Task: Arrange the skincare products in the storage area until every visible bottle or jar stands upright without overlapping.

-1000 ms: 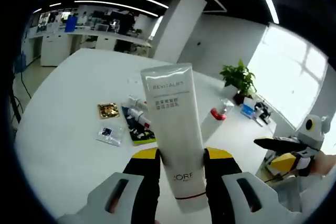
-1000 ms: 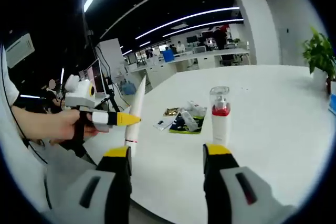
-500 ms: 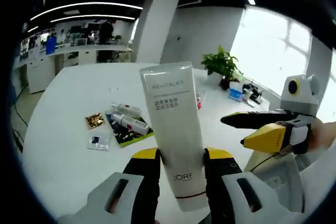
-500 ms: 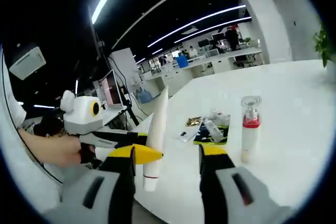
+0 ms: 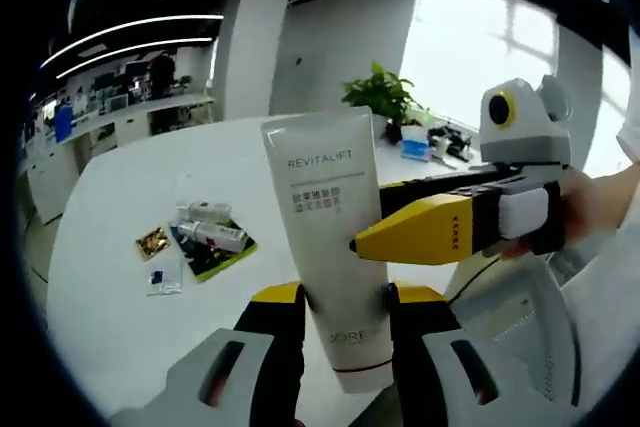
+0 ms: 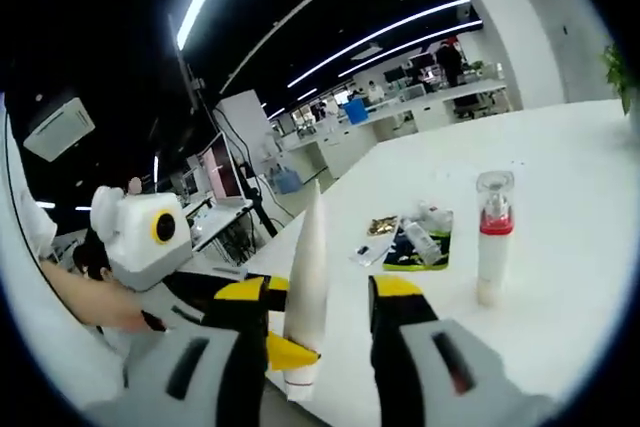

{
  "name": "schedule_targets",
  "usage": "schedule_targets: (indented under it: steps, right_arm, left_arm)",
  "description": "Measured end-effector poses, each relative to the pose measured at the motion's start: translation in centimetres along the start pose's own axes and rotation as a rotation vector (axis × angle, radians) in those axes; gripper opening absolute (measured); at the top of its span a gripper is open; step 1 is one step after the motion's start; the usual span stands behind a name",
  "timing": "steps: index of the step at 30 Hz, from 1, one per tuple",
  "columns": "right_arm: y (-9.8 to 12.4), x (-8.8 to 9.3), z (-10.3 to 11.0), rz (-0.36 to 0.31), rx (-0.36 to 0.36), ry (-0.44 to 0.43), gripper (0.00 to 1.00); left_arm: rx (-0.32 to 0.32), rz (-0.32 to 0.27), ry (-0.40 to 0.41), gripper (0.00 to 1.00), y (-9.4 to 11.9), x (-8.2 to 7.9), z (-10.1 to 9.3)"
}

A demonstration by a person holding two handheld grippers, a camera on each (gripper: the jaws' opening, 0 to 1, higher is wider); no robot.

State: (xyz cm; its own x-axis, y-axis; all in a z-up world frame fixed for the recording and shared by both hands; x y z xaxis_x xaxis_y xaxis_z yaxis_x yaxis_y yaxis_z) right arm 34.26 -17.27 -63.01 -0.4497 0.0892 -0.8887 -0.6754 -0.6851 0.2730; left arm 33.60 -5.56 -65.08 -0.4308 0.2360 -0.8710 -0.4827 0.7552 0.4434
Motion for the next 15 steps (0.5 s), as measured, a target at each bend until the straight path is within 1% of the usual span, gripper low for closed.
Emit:
schedule_targets:
  steps: [4,5,7,8,9,13,15]
  right_arm:
    - [-0.32,-0.09,0.34,-0.001,-0.015,-0.006,0.32]
    - [-0.34,-0.14,0.36,-0.005,-0.015,-0.007,0.29]
    - [-0.37,-0.19,0.35,-0.007,-0.018,-0.017,0.19]
    - [-0.37,-0.21,0.37,-0.007,-0.025,-0.024,0.17]
    - [-0.34,-0.11,0.27,0.000,-0.010,-0.036,0.17]
    - [-0.30,-0.06,0.40,-0.013,-0.014,-0.030,0.16]
    - [-0.35,-0.10,0.49,-0.008,-0.019,-0.030,0.16]
  left_arm:
    - [0.021,0.012,-0.026,0.29,-0.06,0.18,-0.58]
    - [0.026,0.014,-0.031,0.29,-0.06,0.20,-0.71]
    - [0.033,0.017,-0.041,0.30,-0.04,0.23,-0.93]
    - [0.030,0.017,-0.043,0.30,-0.06,0.24,-0.94]
    - [0.028,0.018,-0.039,0.30,-0.04,0.26,-0.90]
    - [0.032,0.017,-0.043,0.30,-0.03,0.28,-0.85]
    - [0.030,0.023,-0.061,0.30,0.01,0.30,-0.85]
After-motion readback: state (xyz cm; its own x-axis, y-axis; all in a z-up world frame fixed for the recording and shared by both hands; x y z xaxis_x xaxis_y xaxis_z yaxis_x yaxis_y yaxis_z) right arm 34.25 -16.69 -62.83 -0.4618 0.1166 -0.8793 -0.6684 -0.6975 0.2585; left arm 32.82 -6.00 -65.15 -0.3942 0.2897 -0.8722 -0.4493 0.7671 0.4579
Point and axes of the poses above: the point that each gripper's makers call its tool centre point, and the gripper's own axes: y roughly backward along the fingers, z roughly to its left, x roughly out of its underside, the point moved 8 cm from there along y, roughly backward along the fingers, and after that the axes turned 3 degrees about x, right-handed, at the moved point
